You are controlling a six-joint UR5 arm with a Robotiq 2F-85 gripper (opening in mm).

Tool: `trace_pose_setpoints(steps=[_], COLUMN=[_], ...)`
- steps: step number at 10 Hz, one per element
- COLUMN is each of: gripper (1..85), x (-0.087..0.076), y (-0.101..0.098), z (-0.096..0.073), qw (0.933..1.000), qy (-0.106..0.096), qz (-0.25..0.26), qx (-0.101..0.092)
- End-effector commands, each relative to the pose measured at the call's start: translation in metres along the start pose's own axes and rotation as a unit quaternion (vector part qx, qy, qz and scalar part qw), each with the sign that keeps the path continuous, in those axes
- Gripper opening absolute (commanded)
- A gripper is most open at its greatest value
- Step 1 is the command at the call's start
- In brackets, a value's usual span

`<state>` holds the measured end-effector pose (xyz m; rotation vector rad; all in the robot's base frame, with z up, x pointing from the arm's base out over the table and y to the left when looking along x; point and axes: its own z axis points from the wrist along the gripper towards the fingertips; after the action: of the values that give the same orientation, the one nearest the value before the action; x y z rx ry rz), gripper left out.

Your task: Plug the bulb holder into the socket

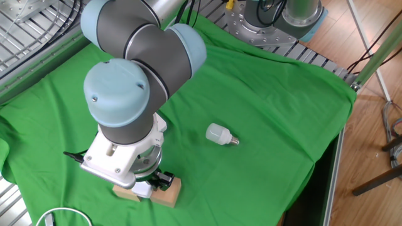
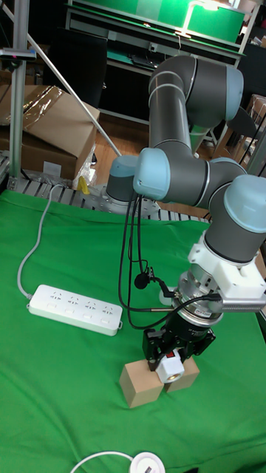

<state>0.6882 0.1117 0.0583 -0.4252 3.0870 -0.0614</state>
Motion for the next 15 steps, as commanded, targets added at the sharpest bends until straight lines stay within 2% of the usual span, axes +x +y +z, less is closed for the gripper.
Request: trace_pose_setpoints(steps=[1, 4, 9, 15], gripper=[52.0, 51.3, 51.3, 51.3], x=[0.0012, 0.0023, 0.0044, 0.0008], y=[0.003, 0.0063, 0.006, 0.0044], z=[-0.0004, -0.0007, -0.0022, -0.0027], qw=[0.9999, 0.9998, 0.9997, 0.9995], qy=[0.005, 0.009, 0.019, 0.02], qz=[0.008, 0.011, 0.014, 0.022], qx=[-0.007, -0.013, -0.01, -0.008])
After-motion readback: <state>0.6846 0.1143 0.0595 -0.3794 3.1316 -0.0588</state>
